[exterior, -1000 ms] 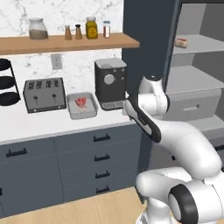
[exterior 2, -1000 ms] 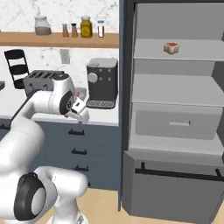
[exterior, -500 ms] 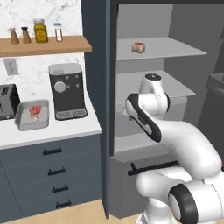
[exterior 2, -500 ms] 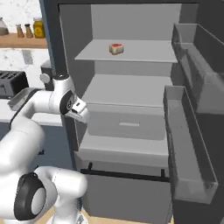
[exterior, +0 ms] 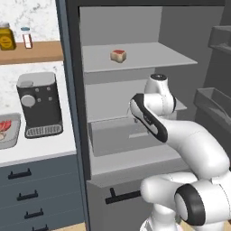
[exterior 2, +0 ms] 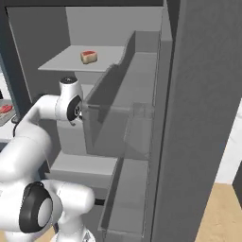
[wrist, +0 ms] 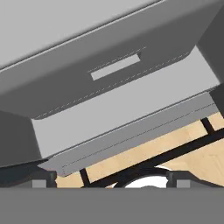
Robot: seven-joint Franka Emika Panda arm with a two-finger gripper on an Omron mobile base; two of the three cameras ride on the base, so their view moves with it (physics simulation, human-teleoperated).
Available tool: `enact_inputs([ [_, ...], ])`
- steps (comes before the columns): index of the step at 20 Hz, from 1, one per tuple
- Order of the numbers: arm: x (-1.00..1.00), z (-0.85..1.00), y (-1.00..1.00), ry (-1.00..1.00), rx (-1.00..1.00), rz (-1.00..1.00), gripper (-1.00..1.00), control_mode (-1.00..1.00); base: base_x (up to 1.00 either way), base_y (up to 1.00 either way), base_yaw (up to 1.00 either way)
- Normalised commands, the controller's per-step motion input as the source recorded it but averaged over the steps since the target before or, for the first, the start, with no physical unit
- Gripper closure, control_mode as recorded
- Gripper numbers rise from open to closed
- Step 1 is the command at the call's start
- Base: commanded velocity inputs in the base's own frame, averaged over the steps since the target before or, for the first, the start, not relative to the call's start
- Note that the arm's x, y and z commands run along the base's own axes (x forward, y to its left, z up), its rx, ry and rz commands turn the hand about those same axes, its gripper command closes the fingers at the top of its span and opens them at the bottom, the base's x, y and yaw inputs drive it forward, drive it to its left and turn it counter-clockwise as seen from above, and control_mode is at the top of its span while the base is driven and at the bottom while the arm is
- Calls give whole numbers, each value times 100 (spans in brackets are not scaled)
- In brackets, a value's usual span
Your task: Place one garlic and one steak in each tupperware on the nearby counter, to pack two identical lunches.
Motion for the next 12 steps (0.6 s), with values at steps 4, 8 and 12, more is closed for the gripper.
enact_inputs([
  [4, 0, 0, 0, 0, 0, 0, -100, 100, 37, 39, 11],
  [8, 0, 0, 0, 0, 0, 0, -100, 100, 61, 11, 8],
  [12, 2, 68, -8, -27, 2, 10, -100, -100, 11, 0, 2],
])
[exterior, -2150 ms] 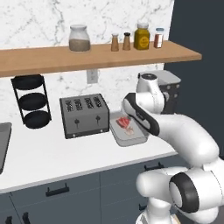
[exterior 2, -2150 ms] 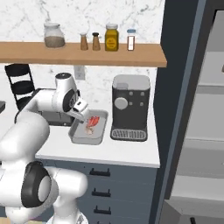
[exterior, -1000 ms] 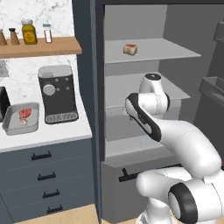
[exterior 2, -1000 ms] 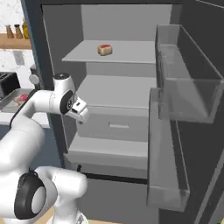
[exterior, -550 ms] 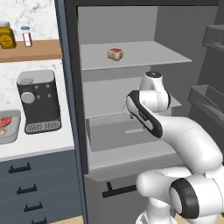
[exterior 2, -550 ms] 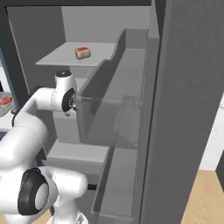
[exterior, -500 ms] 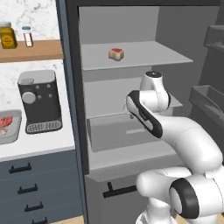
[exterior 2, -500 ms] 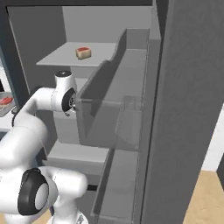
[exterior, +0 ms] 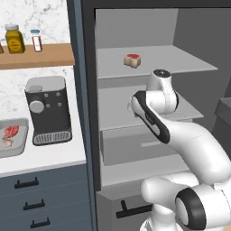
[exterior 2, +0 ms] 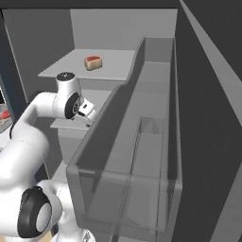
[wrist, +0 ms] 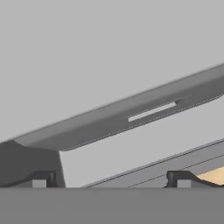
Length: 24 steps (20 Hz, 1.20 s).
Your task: Place one garlic and one steak in each tupperware on the nearby counter, to pack two identical lunches.
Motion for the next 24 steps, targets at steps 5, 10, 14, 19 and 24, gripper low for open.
enact_inputs([
  [5, -38, 100, -2, -63, 0, 21, -100, -100, 0, 0, 0],
  [10, -31, 100, 0, -44, -3, 11, -100, -100, 0, 0, 0],
  [14, -1, 100, -1, -14, -8, 2, -100, -100, 0, 0, 0],
  [19, 1, 100, -3, 8, -12, 0, -100, -100, 0, 0, 0],
  [24, 28, 72, 0, 22, -13, 1, -100, -100, 0, 0, 0],
])
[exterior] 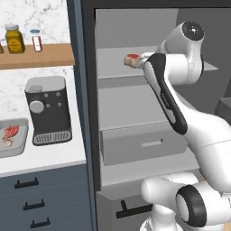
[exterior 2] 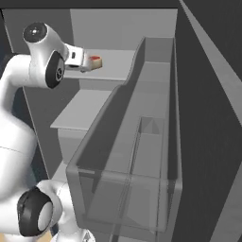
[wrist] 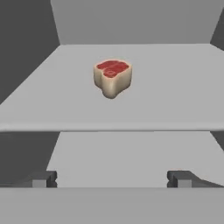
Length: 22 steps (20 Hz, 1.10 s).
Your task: Place one garlic and one steak in each tupperware on the nearby counter, to pack two identical lunches.
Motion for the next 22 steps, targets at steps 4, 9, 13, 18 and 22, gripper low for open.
enact_inputs([
  [4, 60, -18, 3, 0, 0, 1, -100, -100, 0, 0, 0],
  [9, 67, -67, 0, -3, 0, 0, -100, -100, 0, 0, 0],
  [13, 88, -27, 0, 0, 0, 0, -100, -100, 0, 0, 0],
  [18, 57, 0, 6, 0, 0, 0, -100, -100, 0, 0, 0],
  [22, 47, -5, 13, 1, 0, 0, -100, -100, 0, 0, 0],
])
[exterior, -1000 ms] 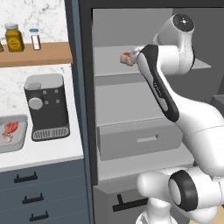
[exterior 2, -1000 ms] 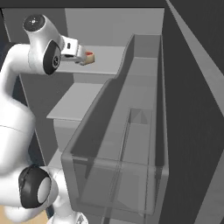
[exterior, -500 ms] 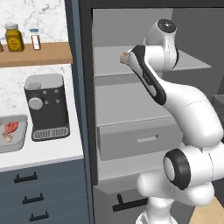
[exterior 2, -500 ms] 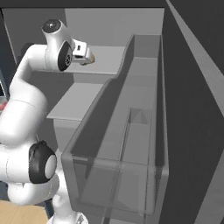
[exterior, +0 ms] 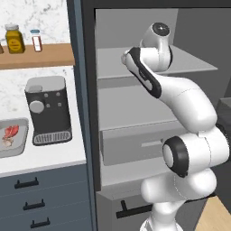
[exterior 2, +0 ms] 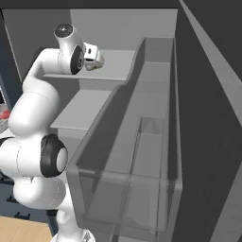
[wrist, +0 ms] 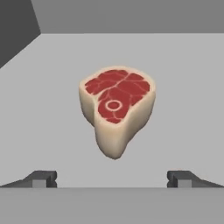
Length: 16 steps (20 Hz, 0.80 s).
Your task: Place one garlic and one steak in each tupperware on the nearby counter, to pack two identical lunches.
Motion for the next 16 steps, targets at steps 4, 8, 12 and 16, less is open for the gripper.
enact_inputs([
  [4, 43, -21, 4, 0, 0, 0, -100, -100, 0, 0, 0],
  [8, 42, -15, 0, 0, 0, 0, -100, -100, 0, 0, 0],
  [12, 37, -13, 0, 0, 0, 0, -100, -100, 0, 0, 0],
  [16, 15, -1, 0, 0, 0, 0, 100, -100, 0, 0, 0],
])
